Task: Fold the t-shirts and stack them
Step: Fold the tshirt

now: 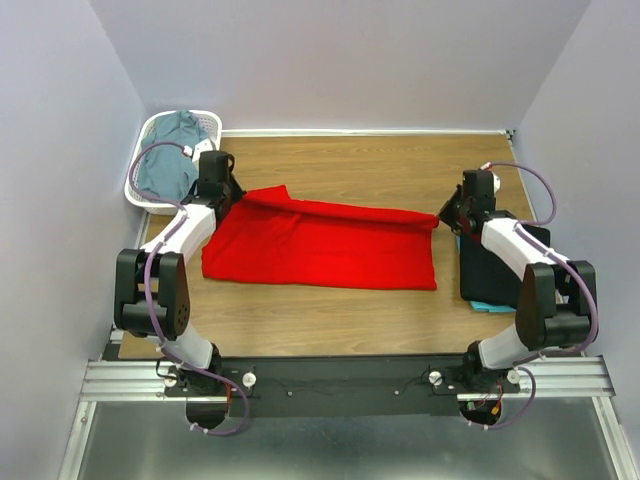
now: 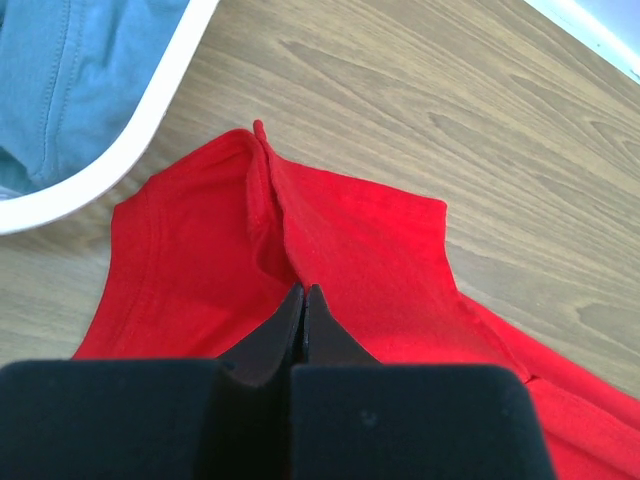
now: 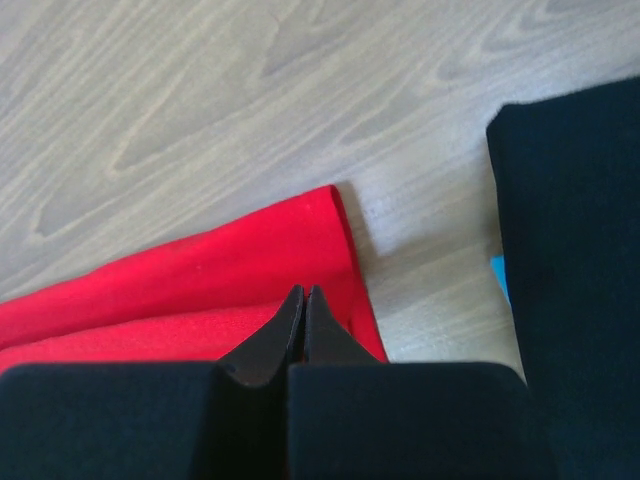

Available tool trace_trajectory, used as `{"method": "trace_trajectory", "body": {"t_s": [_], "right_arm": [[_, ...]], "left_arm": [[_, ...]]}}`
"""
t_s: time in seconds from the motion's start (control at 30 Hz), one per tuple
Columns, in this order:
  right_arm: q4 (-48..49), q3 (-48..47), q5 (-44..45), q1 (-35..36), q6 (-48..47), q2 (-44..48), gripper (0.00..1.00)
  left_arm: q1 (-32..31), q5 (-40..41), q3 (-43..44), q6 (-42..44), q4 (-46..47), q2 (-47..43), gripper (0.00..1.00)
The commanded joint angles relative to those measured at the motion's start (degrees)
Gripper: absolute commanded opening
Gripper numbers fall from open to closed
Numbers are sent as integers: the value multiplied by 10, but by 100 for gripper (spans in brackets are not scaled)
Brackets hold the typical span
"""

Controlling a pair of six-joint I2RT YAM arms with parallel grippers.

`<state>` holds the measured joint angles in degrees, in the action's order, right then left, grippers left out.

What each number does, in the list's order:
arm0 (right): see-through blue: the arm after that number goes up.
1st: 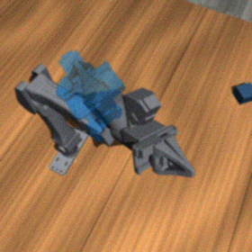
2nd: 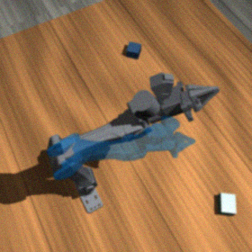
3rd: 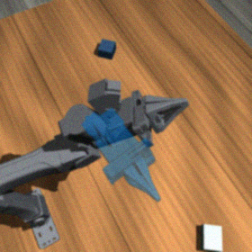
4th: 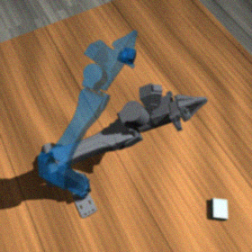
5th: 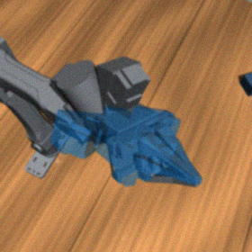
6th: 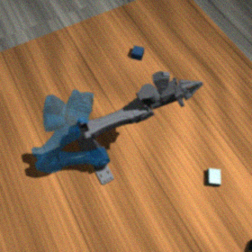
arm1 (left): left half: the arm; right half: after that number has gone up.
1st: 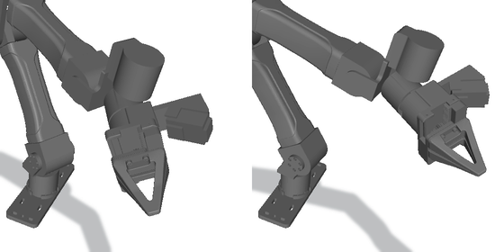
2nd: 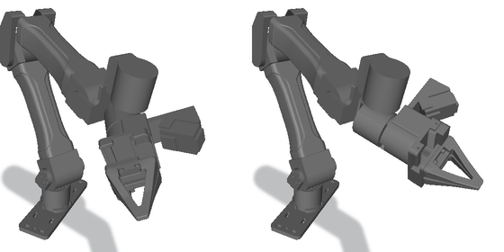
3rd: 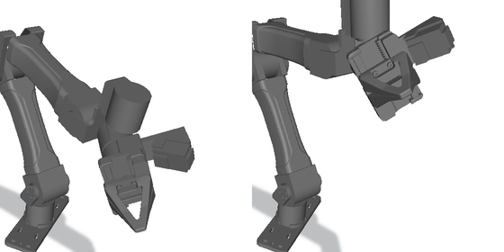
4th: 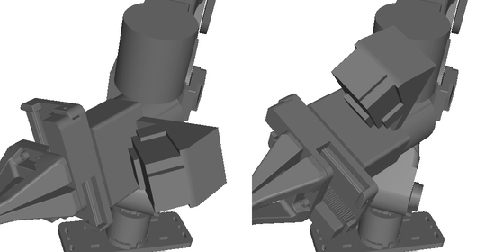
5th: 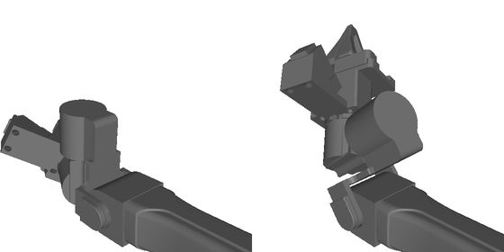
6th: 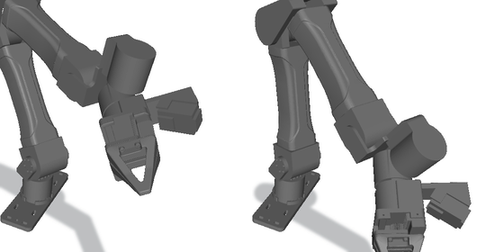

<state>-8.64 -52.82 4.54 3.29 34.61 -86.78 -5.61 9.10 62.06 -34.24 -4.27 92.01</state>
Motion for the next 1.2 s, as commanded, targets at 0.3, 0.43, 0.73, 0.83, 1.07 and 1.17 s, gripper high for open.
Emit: {"method": "trace_trajectory", "body": {"t_s": [0.3, 0.43, 0.73, 0.83, 1.07, 1.17], "right_arm": [[-7, 38, -7, -3, 16, 14, 7], [-6, 48, -28, -3, 14, 32, 41], [-8, 43, -22, 33, -11, 56, 53], [-8, 9, 16, 77, -19, 29, 53], [-7, -145, 17, 184, -45, -135, 53], [4, -214, -3, 218, -56, -206, 52]], "left_arm": [[5, 5, -97, -35, 59, -35, 0], [10, -15, -132, -45, 90, -40, 6], [14, -37, -169, -49, 123, -73, 40], [14, -25, -171, -47, 116, -94, 40], [2, 1, -143, -54, 89, -87, 40], [-22, 29, -118, -59, 71, -57, 40]]}}
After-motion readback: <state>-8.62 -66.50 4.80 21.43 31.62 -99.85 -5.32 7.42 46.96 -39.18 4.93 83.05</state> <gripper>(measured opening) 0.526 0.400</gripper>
